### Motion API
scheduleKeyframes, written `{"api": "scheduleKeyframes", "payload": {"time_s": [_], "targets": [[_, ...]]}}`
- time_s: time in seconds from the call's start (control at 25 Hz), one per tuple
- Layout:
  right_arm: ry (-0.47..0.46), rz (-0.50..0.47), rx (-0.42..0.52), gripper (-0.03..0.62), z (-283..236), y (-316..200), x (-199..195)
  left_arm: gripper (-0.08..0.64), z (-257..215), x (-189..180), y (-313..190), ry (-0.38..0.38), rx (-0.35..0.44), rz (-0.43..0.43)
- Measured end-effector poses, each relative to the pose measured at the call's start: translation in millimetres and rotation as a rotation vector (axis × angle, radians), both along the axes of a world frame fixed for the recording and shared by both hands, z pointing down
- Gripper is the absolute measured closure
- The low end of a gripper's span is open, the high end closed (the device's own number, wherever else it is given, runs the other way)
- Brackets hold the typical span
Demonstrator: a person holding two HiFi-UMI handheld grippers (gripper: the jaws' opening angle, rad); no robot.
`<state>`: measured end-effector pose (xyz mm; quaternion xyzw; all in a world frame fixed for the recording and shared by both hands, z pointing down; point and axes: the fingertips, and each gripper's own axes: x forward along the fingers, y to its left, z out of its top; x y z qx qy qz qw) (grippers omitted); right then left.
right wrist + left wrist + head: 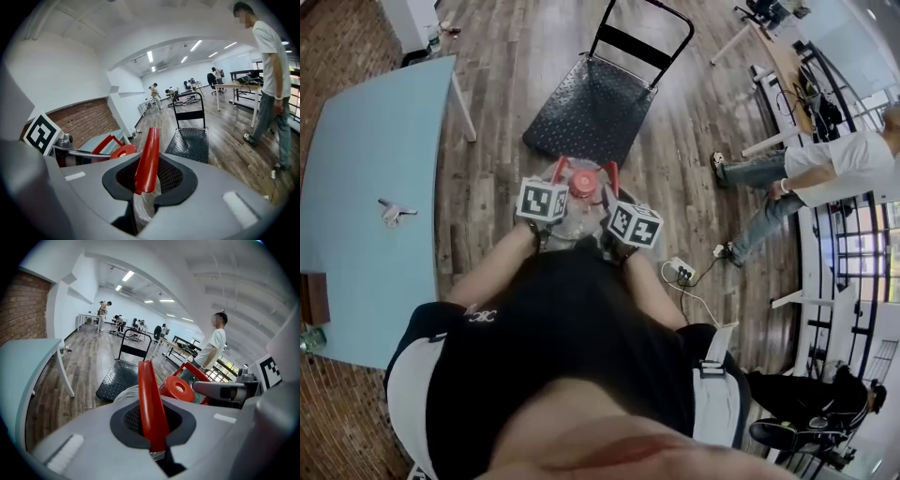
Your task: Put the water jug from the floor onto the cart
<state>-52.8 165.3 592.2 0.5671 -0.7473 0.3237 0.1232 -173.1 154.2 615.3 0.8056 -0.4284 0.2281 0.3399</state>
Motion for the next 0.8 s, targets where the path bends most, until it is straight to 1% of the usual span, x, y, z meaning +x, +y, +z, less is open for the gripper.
{"api": "scheduleKeyframes", "payload": {"time_s": [0.2,0.32,0.52,0.68,0.8], "targets": [[-0.007,-0.02,0.005,0.508,6,-36,-1,0.558,2,0,-36,-0.017,0.012,-0.013],[-0.034,-0.031,0.003,0.508,10,-64,6,0.558,3,7,-62,-0.033,0.011,-0.017],[-0.032,-0.033,0.003,0.508,4,-112,28,0.558,0,26,-108,-0.059,0.009,-0.025],[-0.058,-0.047,0.033,0.508,-1,-151,43,0.558,1,41,-145,-0.074,0.004,-0.043],[-0.067,-0.052,0.041,0.508,-2,-179,60,0.558,2,57,-170,-0.103,0.004,-0.048]]}}
